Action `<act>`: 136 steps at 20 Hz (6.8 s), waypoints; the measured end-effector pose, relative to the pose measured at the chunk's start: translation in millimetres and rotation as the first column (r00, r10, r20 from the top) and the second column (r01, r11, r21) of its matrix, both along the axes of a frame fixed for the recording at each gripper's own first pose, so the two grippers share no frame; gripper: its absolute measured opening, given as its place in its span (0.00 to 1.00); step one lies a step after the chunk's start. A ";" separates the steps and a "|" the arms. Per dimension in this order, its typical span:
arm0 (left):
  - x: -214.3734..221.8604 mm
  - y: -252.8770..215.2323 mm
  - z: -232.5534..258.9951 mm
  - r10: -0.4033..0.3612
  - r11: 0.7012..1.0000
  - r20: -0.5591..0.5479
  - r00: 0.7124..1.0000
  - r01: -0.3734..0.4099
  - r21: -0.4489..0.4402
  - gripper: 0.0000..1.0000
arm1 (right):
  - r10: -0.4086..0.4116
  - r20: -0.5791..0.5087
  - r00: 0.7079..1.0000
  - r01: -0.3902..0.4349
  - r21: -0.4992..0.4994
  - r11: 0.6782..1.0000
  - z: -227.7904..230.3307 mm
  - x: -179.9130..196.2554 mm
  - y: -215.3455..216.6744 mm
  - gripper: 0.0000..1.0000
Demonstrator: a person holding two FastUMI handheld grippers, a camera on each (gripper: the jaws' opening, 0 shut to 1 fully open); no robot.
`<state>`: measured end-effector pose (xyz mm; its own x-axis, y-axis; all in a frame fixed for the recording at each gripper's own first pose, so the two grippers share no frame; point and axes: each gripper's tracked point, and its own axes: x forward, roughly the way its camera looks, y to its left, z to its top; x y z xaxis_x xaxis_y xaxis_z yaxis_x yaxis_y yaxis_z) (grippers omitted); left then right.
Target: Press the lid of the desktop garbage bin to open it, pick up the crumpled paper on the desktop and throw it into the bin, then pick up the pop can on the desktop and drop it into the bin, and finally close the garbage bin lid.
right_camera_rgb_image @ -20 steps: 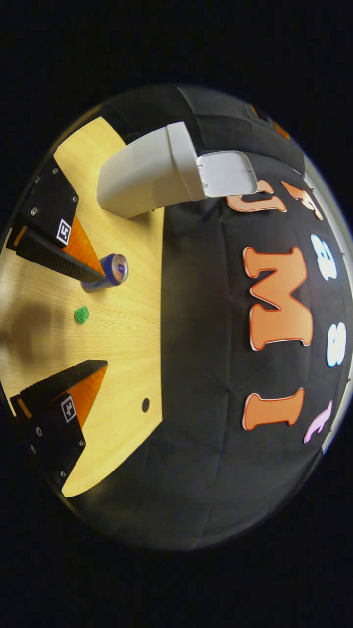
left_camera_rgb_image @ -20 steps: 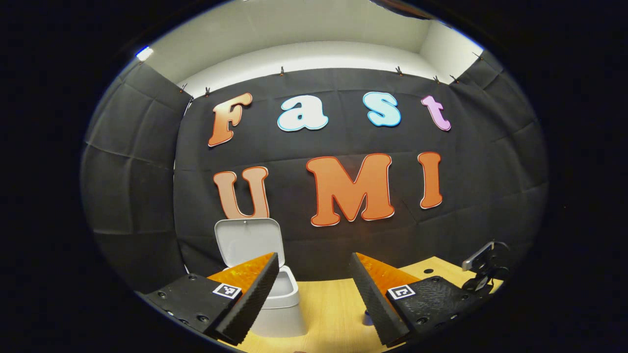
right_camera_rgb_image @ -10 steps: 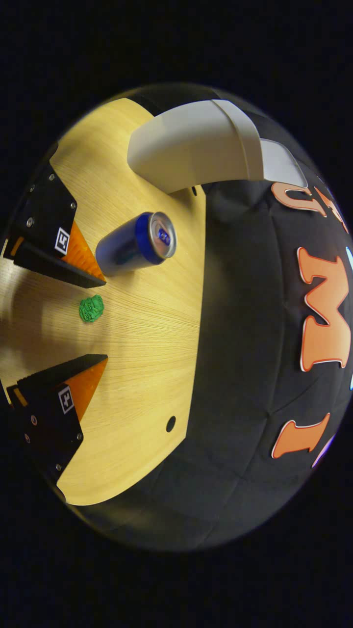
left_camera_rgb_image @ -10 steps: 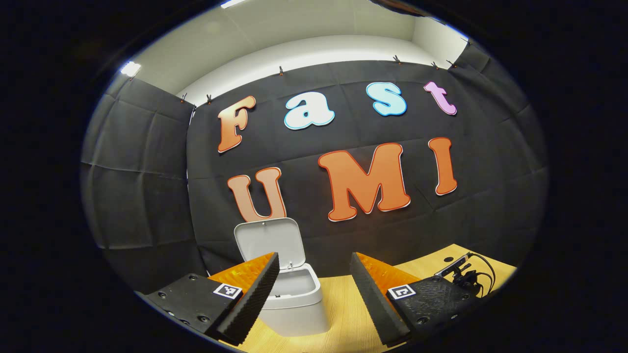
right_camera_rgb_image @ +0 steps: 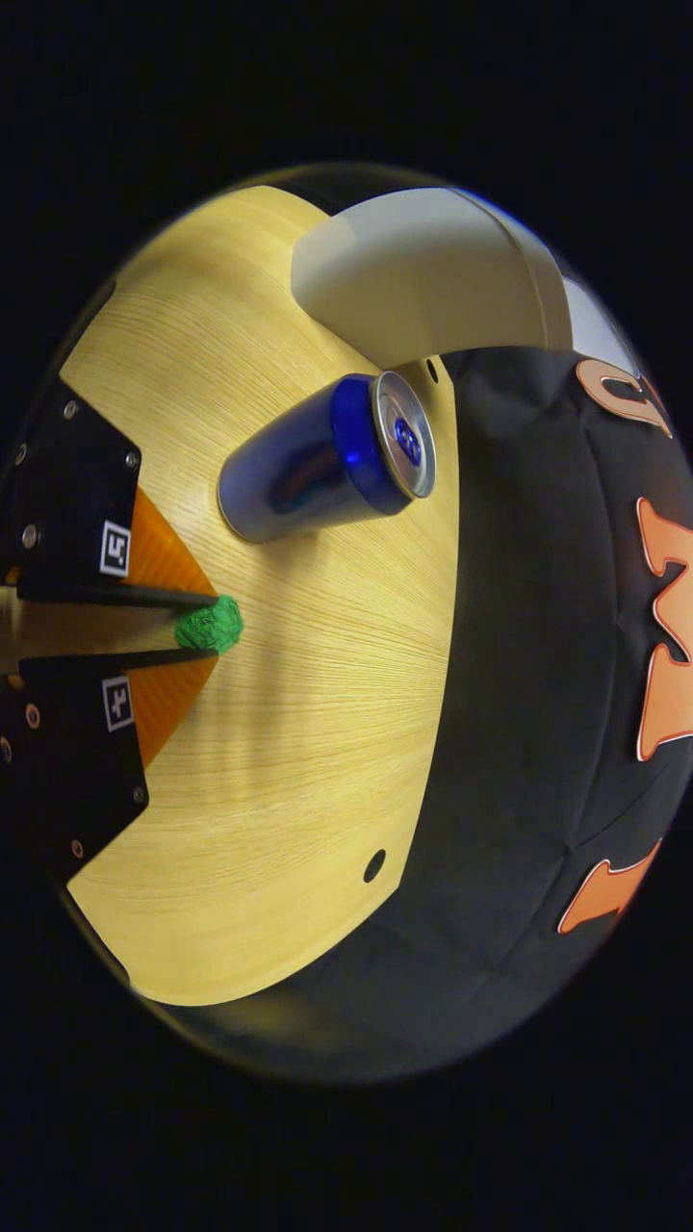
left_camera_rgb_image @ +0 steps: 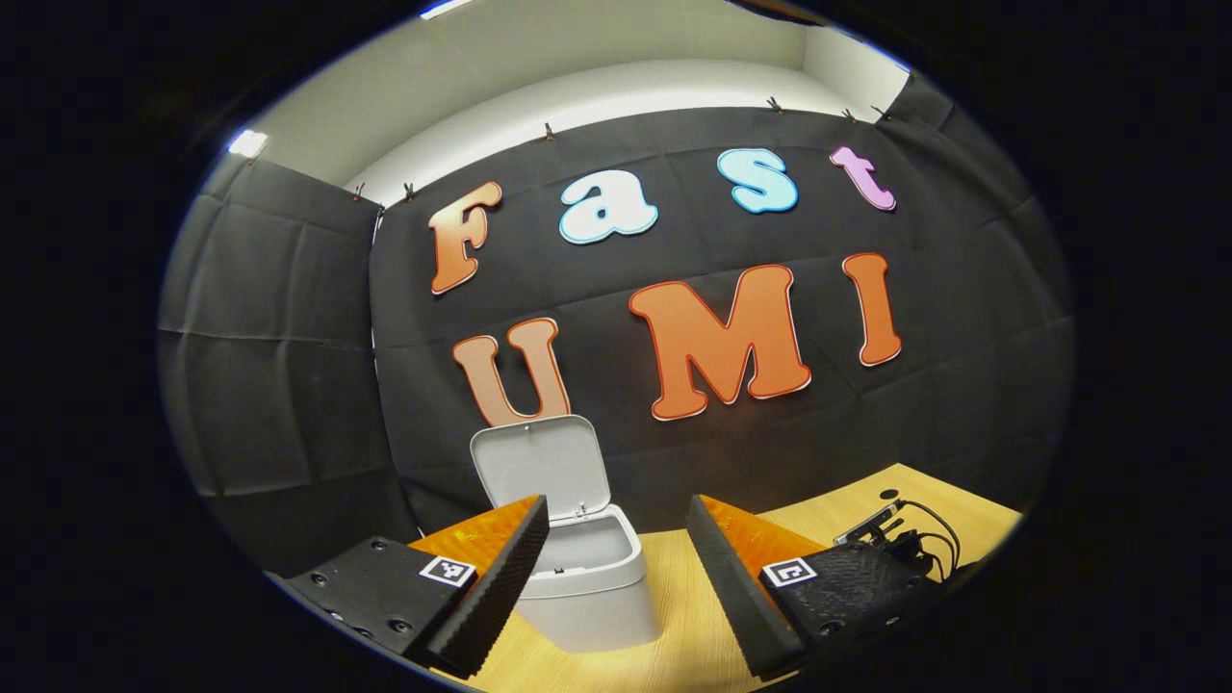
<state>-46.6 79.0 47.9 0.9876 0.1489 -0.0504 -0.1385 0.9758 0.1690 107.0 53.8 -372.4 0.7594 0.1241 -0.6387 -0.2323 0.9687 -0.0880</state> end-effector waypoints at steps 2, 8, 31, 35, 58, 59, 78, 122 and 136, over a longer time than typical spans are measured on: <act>0.9 0.6 -2.1 -0.004 1.000 -0.005 1.000 0.004 -0.004 0.92 | 0.001 -0.002 1.000 -0.001 0.013 1.000 2.8 -0.6 -0.3 0.16; 2.7 0.7 -9.5 -0.023 0.999 -0.011 1.000 0.022 -0.029 0.92 | -0.003 0.073 0.997 -0.004 0.097 0.995 54.1 1.8 4.9 0.06; -38.0 108.9 -13.7 0.195 0.972 0.044 0.980 -0.187 -0.142 0.94 | 0.427 0.391 0.815 -0.531 0.212 0.820 326.4 -17.2 266.2 0.04; -51.0 129.6 -18.4 0.252 0.958 0.031 0.967 -0.244 -0.151 0.94 | 0.490 0.335 0.805 -0.570 0.207 0.795 313.1 -10.5 322.5 0.04; 43.5 99.1 -68.1 -0.138 0.968 0.019 0.990 0.139 -0.207 0.93 | 0.213 0.399 0.892 -0.318 0.218 0.923 313.5 29.9 255.8 0.87; 49.1 85.3 -72.0 -0.176 0.962 0.023 0.984 0.177 -0.209 0.93 | 0.181 0.416 0.891 -0.291 0.217 0.932 319.1 31.5 240.4 0.87; 98.1 -173.1 -281.9 -0.509 0.857 -0.288 0.811 0.447 -0.258 0.94 | -0.287 0.492 0.822 0.224 0.184 0.957 346.4 -56.1 -80.8 0.89; 138.8 -57.3 -59.5 -0.260 0.949 -0.084 0.962 0.239 -0.205 0.81 | -0.276 0.446 0.851 0.215 0.184 0.959 318.9 -79.6 -104.4 0.92; 127.3 77.6 -5.5 -0.001 0.984 -0.034 0.999 -0.005 -0.177 0.82 | -0.225 0.479 0.849 0.144 0.200 0.969 336.5 -73.5 -74.4 0.93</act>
